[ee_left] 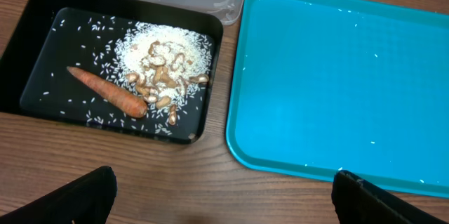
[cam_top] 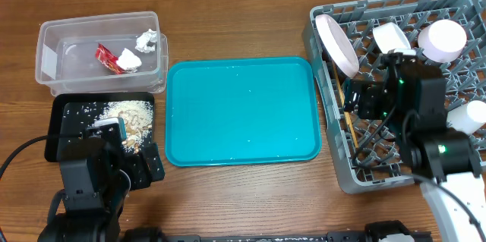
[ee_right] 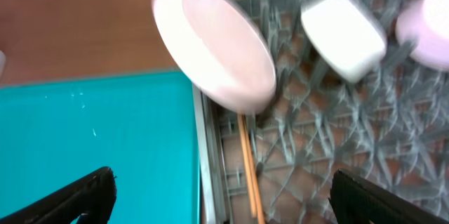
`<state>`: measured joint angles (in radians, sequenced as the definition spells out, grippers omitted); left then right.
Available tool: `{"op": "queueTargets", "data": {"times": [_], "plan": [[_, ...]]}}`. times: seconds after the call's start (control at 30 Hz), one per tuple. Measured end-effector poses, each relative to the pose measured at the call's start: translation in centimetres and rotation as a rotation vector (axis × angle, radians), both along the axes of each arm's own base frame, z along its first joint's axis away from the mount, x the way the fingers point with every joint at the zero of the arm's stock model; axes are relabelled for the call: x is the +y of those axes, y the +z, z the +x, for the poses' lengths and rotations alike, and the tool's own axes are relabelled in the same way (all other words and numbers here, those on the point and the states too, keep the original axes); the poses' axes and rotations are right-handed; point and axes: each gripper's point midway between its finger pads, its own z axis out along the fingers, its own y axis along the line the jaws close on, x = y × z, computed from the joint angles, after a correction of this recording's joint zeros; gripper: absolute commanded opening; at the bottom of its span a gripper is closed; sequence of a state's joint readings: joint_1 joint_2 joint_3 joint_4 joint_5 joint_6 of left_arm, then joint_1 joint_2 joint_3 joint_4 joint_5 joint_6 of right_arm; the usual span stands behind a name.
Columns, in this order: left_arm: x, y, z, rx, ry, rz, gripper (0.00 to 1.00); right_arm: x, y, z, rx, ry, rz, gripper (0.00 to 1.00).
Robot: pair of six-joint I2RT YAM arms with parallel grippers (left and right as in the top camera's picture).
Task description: Sort waste into correct bins and load items into the dishwasher
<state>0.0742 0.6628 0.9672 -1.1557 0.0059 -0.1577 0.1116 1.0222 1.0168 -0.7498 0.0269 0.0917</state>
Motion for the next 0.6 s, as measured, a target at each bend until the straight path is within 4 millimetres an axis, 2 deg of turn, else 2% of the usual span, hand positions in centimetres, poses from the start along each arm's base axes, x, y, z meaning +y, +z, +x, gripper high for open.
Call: {"op": "queueTargets", "data": {"times": [0.1, 0.27, 0.4, 0.6], "plan": [[0.0, 0.0, 0.0, 0.000, 0.001, 0.001, 1.00, 0.0, 2.1, 0.1, -0.172, 0.016, -0.005, 1.00], [0.1, 0.0, 0.0, 0.002, 0.002, 0.002, 1.00, -1.2, 3.6, -2.2, -0.420, -0.005, -0.008, 1.00], [0.1, -0.1, 0.0, 0.002, 0.002, 0.002, 1.00, -2.3, 2.7, -4.3, -0.603, -0.029, -0.008, 1.00], [0.1, -0.1, 0.0, 0.004, 0.002, 0.002, 1.00, -2.6, -0.8, -6.2, -0.762, -0.030, -0.005, 1.00]]}}
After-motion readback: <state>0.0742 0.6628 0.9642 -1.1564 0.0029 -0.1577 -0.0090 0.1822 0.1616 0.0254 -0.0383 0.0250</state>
